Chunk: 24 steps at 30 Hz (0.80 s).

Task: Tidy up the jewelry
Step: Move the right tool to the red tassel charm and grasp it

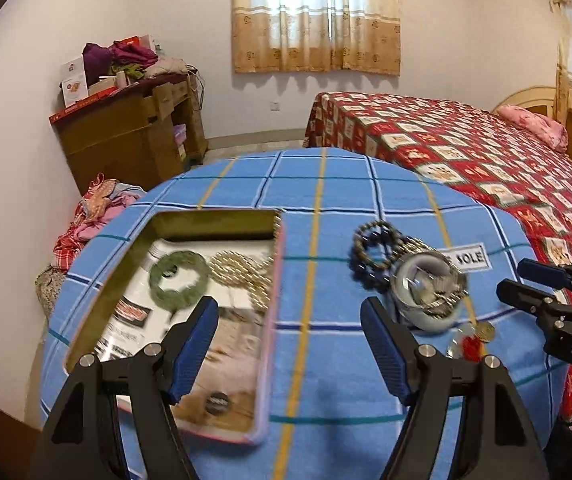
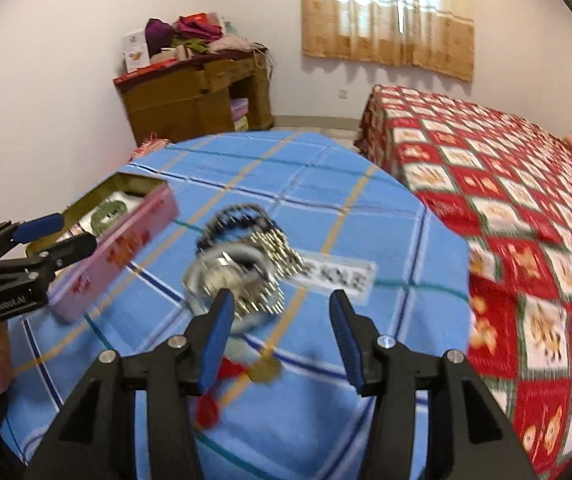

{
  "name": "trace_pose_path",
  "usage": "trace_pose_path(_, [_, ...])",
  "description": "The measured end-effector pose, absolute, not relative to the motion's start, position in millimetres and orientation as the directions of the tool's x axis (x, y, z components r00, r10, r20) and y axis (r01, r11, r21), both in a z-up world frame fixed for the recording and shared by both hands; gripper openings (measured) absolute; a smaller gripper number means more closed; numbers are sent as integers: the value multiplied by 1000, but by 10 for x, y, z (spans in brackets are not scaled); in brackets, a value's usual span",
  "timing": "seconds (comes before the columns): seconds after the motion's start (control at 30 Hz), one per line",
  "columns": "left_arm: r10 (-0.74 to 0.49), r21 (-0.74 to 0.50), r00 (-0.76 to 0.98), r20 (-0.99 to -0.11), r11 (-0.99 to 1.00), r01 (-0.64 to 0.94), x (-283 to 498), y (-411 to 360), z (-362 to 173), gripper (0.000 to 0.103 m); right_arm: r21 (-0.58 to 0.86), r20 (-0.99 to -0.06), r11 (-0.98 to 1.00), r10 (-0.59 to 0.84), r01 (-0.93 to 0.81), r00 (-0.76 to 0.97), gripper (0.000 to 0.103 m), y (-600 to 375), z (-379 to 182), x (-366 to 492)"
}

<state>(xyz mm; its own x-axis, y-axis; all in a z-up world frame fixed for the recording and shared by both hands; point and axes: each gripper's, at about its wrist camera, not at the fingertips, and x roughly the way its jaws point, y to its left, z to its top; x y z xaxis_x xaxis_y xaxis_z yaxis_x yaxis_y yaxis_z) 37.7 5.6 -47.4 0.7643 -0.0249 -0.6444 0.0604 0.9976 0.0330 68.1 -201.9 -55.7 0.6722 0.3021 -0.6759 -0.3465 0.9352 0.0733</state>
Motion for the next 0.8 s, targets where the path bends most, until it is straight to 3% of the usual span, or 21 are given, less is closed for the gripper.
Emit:
trace_pose_path(0.5, [-68, 52, 736, -674, 989, 139, 140, -285, -662, 74, 66, -708, 887, 365, -457, 605, 51, -1817, -781, 285])
trace_pose_path(0.53, [-73, 47, 730, -679, 989, 143, 146, -288, -674, 74, 64, -712, 881, 369, -469, 597, 49, -1794, -802, 272])
trace_pose_path(0.63, [-91, 35, 724, -684, 987, 157, 142, -304, -692, 74, 68, -724, 868, 383, -493, 573, 29, -1764, -855, 247])
trace_pose_path(0.67, [-96, 34, 725, -682, 986, 163, 132, -310, -688, 74, 78, -733, 861, 391, -503, 557, 12, -1757, -881, 251])
trace_pose_path(0.8, [-130, 33, 724, -678, 978, 207, 81, -395, -673, 74, 90, -721, 854, 411, -512, 558, 7, -1794, -874, 215])
